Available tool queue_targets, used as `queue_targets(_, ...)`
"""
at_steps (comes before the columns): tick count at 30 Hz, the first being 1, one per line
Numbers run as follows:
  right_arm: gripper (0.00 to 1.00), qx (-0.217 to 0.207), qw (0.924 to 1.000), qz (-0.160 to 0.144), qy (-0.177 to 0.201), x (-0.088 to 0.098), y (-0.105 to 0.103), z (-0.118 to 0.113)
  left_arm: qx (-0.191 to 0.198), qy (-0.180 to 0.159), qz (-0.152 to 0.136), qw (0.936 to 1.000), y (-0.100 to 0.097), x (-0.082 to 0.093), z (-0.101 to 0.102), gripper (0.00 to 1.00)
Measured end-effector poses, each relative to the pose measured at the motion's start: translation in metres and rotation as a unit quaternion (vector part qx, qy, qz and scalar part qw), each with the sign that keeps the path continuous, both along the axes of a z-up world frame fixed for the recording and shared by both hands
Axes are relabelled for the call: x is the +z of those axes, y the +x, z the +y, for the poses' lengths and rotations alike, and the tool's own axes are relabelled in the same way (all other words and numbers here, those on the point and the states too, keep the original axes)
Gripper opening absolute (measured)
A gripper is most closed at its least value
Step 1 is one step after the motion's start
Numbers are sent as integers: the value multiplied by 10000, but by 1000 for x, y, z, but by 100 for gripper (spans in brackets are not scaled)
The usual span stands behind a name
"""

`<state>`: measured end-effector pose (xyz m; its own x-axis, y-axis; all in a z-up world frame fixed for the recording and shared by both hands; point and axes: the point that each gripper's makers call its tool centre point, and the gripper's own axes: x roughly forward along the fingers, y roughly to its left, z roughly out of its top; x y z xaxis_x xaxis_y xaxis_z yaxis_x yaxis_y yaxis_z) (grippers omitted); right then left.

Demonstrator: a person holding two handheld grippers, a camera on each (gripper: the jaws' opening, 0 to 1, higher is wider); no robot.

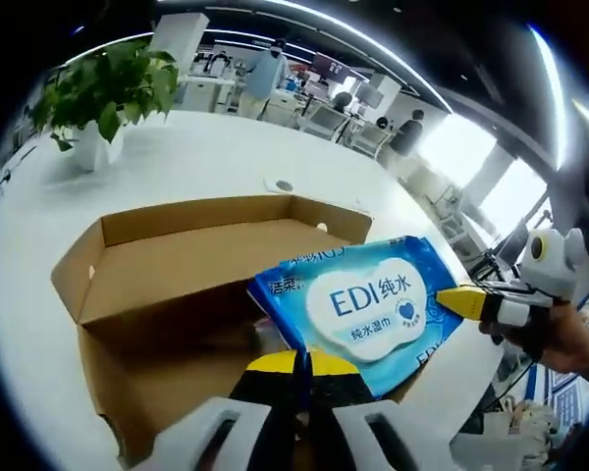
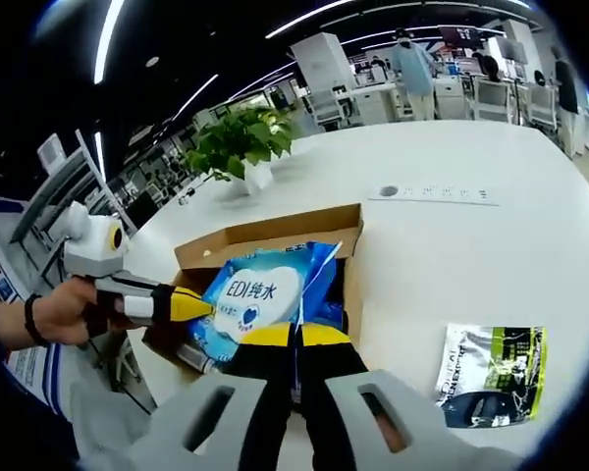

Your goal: Operate the shoe box by opening the lid, removing the specified soft item, and placing it in the target area until the item is outside and the box remains undamaged.

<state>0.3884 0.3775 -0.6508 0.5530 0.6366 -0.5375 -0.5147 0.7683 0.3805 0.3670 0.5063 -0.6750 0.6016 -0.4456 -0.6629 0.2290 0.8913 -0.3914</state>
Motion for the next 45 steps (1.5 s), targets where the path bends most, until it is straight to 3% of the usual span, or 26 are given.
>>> queue_targets(21, 0, -728, 9973, -83, 107, 8, -17, -89, -713, 54, -218, 9972, 4, 22, -85, 0)
queue_targets(45, 0, -1422, 9896, 72, 213, -4, -47, -180, -1391, 90, -157, 9901, -3, 16, -176, 0)
